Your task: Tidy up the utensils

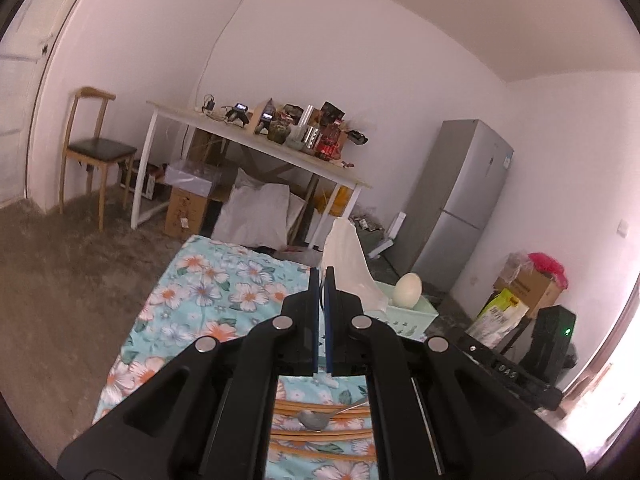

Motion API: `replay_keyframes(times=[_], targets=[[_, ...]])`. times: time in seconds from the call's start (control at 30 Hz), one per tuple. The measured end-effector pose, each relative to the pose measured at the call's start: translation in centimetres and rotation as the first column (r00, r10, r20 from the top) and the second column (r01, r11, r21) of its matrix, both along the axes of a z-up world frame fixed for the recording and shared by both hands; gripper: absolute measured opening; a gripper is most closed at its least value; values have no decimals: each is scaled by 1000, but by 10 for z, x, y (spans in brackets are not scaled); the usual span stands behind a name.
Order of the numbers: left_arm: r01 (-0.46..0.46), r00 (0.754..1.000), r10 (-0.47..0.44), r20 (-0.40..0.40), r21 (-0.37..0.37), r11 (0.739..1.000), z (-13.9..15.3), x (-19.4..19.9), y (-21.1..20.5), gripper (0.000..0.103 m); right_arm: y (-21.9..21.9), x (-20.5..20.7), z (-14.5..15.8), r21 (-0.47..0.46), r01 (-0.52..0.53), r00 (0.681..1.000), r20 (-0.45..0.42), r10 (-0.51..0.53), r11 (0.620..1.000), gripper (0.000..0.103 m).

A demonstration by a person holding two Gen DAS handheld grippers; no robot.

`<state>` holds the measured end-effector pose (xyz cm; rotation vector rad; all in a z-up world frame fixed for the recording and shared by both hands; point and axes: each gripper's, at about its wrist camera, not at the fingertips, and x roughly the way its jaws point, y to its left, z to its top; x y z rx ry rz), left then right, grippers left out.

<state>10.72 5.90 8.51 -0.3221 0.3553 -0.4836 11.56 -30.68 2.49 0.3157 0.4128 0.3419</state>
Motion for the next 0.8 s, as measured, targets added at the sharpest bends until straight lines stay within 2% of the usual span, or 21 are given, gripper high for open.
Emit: replay_keyframes(times=[0.07,0.2,0.23,0.27,0.33,0.37,0.43,0.57,0.7,0.8], targets=[[-8,1000,8,-11,14,1000,-4,0,-1,1,1,1,-4,-11,-16,1000,-20,16,1000,2],[-48,997,49,-62,24,999,-19,2,6,1,18,10,-13,-62,-122,989,-94,116,991,6],[-57,996,58,-73,22,998,-22,1,9,1,24,11,-15,-82,-145,985,-107,136,986,15],[-65,994,67,-83,21,998,-25,1,12,1,31,13,-17,-105,-166,981,-116,154,980,28],[-83,991,84,-100,15,996,-31,0,19,1,50,16,-24,-173,-233,967,-141,210,957,38],[-91,990,91,-108,11,996,-35,0,23,1,58,19,-28,-203,-259,961,-156,230,944,39],[-101,988,101,-121,1,995,-40,0,30,1,80,27,-39,-284,-321,941,-202,271,904,39],[-115,985,114,-132,-3,993,-48,0,42,1,107,36,-58,-424,-381,921,-256,294,822,39],[-123,982,119,-149,-21,992,-56,2,50,1,126,40,-76,-569,-418,907,-309,287,708,39],[-130,979,122,-163,-42,991,-63,5,58,1,136,41,-86,-639,-452,892,-350,287,623,39]])
